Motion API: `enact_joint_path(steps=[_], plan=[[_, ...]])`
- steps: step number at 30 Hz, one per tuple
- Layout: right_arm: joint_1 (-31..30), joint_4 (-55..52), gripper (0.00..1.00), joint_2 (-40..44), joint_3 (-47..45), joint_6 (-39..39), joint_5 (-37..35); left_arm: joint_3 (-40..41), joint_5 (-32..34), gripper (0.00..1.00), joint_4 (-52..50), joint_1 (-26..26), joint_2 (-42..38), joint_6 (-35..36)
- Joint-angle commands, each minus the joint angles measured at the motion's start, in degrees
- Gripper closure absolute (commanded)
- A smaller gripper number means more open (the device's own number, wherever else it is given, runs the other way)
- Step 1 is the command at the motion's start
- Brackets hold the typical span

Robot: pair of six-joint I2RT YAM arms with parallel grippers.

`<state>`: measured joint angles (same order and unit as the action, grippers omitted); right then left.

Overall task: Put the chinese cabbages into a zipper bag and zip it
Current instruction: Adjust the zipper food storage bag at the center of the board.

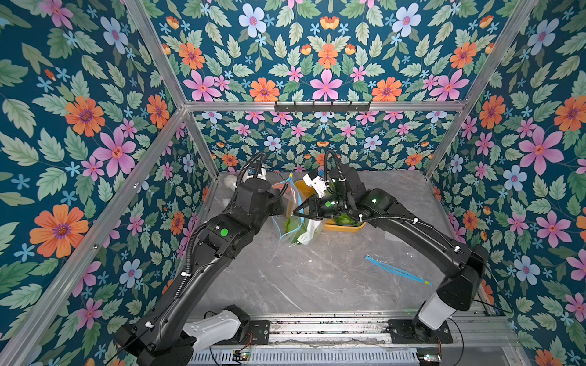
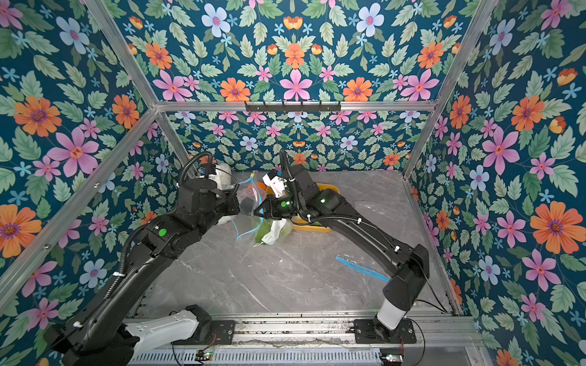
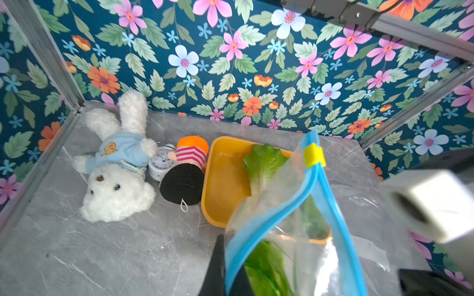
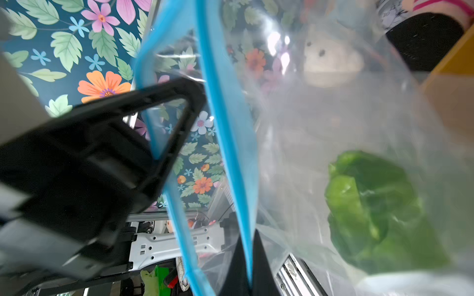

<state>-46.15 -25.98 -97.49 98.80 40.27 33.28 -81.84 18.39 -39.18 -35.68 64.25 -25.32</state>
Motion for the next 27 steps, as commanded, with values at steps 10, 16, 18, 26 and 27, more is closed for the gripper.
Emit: enact_joint_path(steps=[10,16,18,26,27], plan=[[0.3,14.5,1.0,-7.0,-8.8,7.5,1.3,10.0,-2.8,1.0,4.1,0.1,1.8,-1.3],[1.2,8.8,0.98,-4.2,-15.8,4.9,-5.1,13.0,-4.5,1.0,7.8,0.1,5.5,-1.7],[1.2,7.7,0.94,-2.9,-16.9,4.1,-6.6,13.4,-5.0,1.0,8.9,0.1,5.9,-1.7],[1.5,5.6,0.71,4.4,-19.1,1.9,-9.0,14.3,-7.2,1.0,10.5,0.1,6.8,-1.8],[1.6,5.6,0.69,5.5,-19.4,2.0,-9.0,14.3,-7.7,1.0,10.7,0.1,7.0,-1.8]])
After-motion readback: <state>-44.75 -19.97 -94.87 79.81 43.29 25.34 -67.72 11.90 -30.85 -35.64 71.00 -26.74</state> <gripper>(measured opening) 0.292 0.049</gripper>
